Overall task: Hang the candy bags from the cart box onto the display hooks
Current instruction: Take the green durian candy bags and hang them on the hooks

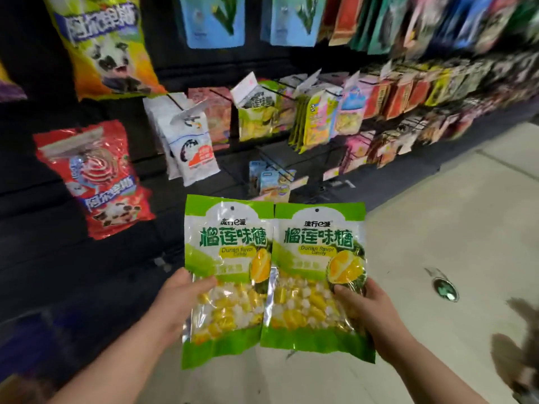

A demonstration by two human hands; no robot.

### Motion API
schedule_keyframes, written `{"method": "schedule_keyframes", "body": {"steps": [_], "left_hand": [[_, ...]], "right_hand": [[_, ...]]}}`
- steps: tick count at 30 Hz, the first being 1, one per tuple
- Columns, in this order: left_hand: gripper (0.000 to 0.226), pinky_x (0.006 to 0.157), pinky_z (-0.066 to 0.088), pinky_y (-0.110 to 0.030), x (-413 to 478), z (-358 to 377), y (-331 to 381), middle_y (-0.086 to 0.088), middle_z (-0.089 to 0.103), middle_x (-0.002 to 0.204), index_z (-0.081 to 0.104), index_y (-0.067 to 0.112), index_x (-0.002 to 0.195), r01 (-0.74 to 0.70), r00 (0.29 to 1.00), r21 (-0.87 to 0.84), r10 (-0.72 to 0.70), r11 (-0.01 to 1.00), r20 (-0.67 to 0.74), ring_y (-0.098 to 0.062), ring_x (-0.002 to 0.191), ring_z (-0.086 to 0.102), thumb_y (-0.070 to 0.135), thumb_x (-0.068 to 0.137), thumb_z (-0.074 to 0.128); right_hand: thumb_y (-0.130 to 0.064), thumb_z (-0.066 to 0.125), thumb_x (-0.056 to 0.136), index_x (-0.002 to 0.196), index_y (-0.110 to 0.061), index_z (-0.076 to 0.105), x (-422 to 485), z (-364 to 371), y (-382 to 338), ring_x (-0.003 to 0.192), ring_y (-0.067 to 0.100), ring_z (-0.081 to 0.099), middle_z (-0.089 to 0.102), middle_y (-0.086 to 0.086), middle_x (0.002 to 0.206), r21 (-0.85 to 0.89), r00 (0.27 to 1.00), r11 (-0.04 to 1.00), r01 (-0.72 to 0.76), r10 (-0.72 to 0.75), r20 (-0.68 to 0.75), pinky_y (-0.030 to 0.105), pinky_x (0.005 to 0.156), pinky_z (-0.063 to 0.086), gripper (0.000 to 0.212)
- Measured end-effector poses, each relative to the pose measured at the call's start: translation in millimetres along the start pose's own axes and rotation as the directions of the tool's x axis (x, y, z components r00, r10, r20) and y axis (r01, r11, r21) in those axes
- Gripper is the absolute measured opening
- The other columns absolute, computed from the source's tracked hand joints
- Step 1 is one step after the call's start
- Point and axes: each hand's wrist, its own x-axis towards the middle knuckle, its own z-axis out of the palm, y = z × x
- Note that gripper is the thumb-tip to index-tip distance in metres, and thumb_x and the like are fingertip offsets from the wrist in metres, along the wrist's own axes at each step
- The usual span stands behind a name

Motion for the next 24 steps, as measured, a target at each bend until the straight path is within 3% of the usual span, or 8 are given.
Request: {"method": "schedule_keyframes", "body": {"steps": [2,5,11,15,19,21,24], "left_hand": [[0.014,0.076,0.050,-0.035,0,29,7,-0.011,0.070,0.093,0.062,0.000,0.099,-0.024,0.998,0.017,0.023,1.000,0.052,-0.025,0.083,0.064,-0.003,0.086,0.063],[0.017,0.071,0.051,-0.033,0,59,18,0.000,0.076,0.084,0.067,0.011,0.094,-0.049,0.993,0.025,0.046,0.998,0.112,-0.018,0.081,0.069,-0.003,0.087,0.062],[0.017,0.066,0.050,-0.028,19,82,39,0.006,0.077,0.078,0.066,0.014,0.096,-0.100,0.988,0.077,0.090,0.992,0.127,-0.009,0.072,0.071,-0.001,0.087,0.062],[0.015,0.073,0.051,-0.034,48,96,54,-0.001,0.077,0.085,0.066,0.012,0.097,-0.116,0.987,0.076,0.106,0.990,0.123,-0.017,0.082,0.070,0.001,0.087,0.064],[0.013,0.060,0.049,-0.022,84,123,65,0.010,0.075,0.070,0.062,0.014,0.092,-0.145,0.981,0.074,0.134,0.987,0.143,-0.002,0.065,0.069,0.001,0.088,0.063],[0.012,0.051,0.046,-0.015,100,136,72,0.008,0.072,0.065,0.059,0.012,0.087,-0.140,0.983,0.065,0.131,0.988,0.130,0.002,0.058,0.066,0.001,0.087,0.063],[0.010,0.056,0.043,-0.021,125,147,86,0.000,0.071,0.078,0.058,0.009,0.085,-0.114,0.990,0.047,0.109,0.992,0.095,-0.005,0.070,0.064,0.005,0.086,0.067]], "right_hand": [[-0.007,0.072,0.081,0.115,-0.008,0.058,5,-27,-8,0.094,0.035,0.068,0.069,0.017,0.106,-0.007,0.999,1.000,0.023,-0.023,-0.023,0.051,0.087,0.054,0.037],[-0.008,0.073,0.080,0.114,-0.010,0.058,13,-55,-20,0.090,0.032,0.069,0.070,0.014,0.103,-0.034,0.998,0.998,0.055,-0.056,-0.037,0.048,0.083,0.056,0.037],[-0.009,0.074,0.079,0.108,-0.012,0.062,37,-66,-38,0.086,0.029,0.070,0.071,0.012,0.098,-0.031,0.993,0.994,0.106,-0.107,-0.054,0.044,0.077,0.058,0.031],[-0.009,0.073,0.079,0.107,-0.012,0.060,64,-67,-54,0.084,0.027,0.070,0.070,0.010,0.098,-0.009,0.991,0.993,0.116,-0.117,-0.070,0.038,0.069,0.056,0.030],[-0.008,0.074,0.079,0.105,-0.013,0.060,102,-75,-76,0.083,0.027,0.070,0.070,0.009,0.096,-0.016,0.988,0.992,0.123,-0.124,-0.094,0.038,0.070,0.057,0.030],[-0.009,0.075,0.078,0.099,-0.018,0.061,125,-79,-90,0.077,0.021,0.070,0.071,0.005,0.091,-0.037,0.985,0.990,0.139,-0.142,-0.098,0.033,0.062,0.056,0.026],[-0.011,0.076,0.077,0.094,-0.020,0.061,161,-78,-109,0.074,0.018,0.070,0.071,0.003,0.089,-0.062,0.985,0.987,0.149,-0.153,-0.075,0.030,0.059,0.053,0.024]]}}
